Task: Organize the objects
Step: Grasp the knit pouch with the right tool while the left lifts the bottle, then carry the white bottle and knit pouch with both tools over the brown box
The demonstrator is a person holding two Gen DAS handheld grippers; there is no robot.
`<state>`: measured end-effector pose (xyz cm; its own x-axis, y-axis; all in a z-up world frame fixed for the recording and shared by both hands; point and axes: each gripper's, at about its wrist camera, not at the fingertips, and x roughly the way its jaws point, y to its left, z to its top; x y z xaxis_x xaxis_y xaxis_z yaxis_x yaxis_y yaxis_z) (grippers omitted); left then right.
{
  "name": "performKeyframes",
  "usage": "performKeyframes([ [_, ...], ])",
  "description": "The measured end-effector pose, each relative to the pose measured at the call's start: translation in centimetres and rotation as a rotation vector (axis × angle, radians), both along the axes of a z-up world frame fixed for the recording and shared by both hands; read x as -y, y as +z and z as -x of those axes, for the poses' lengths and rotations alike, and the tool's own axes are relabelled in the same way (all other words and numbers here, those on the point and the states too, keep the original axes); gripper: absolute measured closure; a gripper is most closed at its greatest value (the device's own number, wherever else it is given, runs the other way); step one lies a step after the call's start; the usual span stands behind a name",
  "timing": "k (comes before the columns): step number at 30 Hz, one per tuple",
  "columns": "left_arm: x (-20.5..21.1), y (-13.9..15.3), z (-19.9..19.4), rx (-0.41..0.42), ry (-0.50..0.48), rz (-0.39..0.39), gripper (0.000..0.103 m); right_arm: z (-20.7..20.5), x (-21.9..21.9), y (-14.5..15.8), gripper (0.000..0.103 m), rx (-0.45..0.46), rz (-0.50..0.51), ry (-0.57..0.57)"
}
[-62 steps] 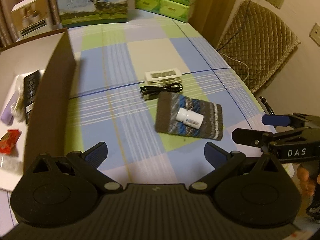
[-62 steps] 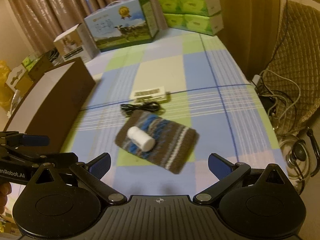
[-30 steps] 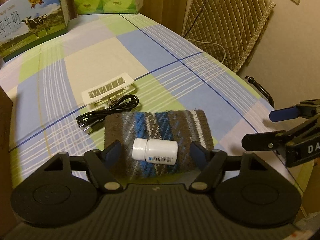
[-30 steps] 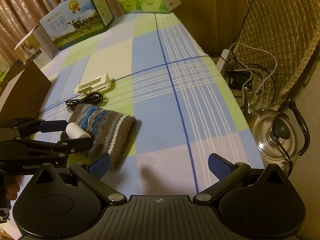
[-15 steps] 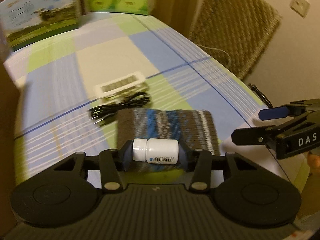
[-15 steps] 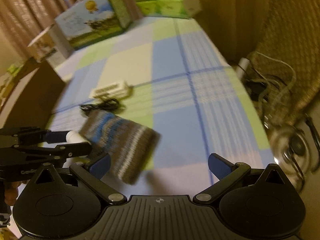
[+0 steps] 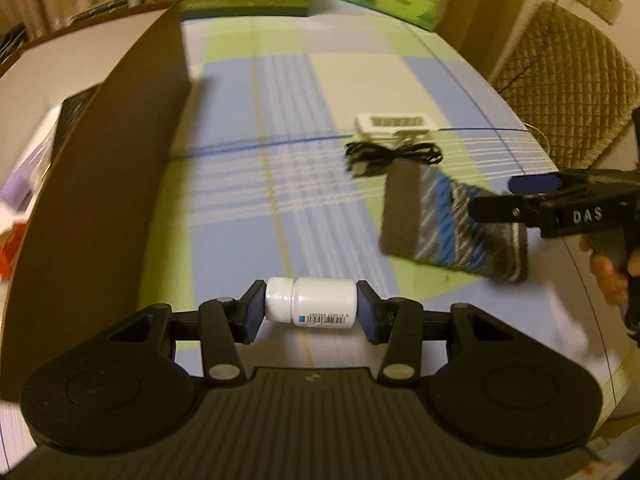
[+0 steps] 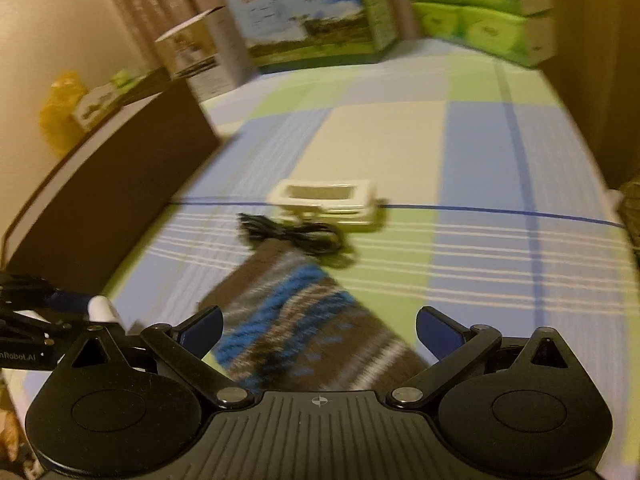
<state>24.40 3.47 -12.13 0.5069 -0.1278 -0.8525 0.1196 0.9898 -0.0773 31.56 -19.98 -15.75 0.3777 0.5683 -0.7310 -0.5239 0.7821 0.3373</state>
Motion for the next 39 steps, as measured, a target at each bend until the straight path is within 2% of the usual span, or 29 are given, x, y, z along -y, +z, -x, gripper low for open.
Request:
performKeyframes([
  [5,-0.9,0.0,1.5,-0.011,0.034,0.013,0.061,1.9,-1.8,-0.5,0.002,0.004,0.031,0.074],
  [10,-1.4,-0.1,2.0,-0.016,0.049,0.023,0.061,6.1,-3.1,-0.1,0.002,-0.043,0.027,0.158],
  [13,-1.8,-0.2,2.1,-0.016,0.059,0.026,0.061,7.9,-3.5,0.2,0.002,-0.009,0.078,0.137],
  [18,-2.5,-0.1,2.1,-0.012,0.068,0.025,0.061,7.3,-3.8,0.5,0.002,0.064,0.127,0.018],
  [23,-2.6,-0.5,1.7,-0.019,0.079,0.021,0.061,5.3,-5.7,-1.3,0.002,0.040,0.158,0.031],
  [27,-2.4,-0.6,1.5,-0.018,0.083,0.021,0.061,4.9,-7.3,-1.7,0.003,0.089,0.196,0.045],
  [28,-2.4,-0.6,1.4,-0.017,0.084,0.022,0.061,5.0,-7.5,-1.7,0.005,0.102,0.214,0.051],
  [29,-2.4,-0.6,1.4,-0.016,0.085,0.021,0.061,5.1,-7.9,-1.7,0.015,0.124,0.235,0.062],
  [31,-2.3,-0.5,1.4,-0.012,0.085,0.022,0.061,5.4,-8.2,-1.7,0.023,0.157,0.274,0.090],
  [33,-2.2,-0.3,1.4,-0.009,0.084,0.025,0.061,5.5,-8.1,-1.6,0.031,0.158,0.269,0.094],
  [36,-2.2,-0.2,1.5,-0.006,0.082,0.027,0.061,5.8,-7.9,-1.4,0.046,0.155,0.256,0.094],
  [38,-2.1,-0.1,1.6,-0.005,0.079,0.030,0.061,6.0,-7.8,-1.2,0.061,0.148,0.252,0.097],
  [39,-2.1,-0.1,1.6,-0.004,0.076,0.030,0.061,6.1,-7.8,-1.1,0.064,0.140,0.247,0.100],
])
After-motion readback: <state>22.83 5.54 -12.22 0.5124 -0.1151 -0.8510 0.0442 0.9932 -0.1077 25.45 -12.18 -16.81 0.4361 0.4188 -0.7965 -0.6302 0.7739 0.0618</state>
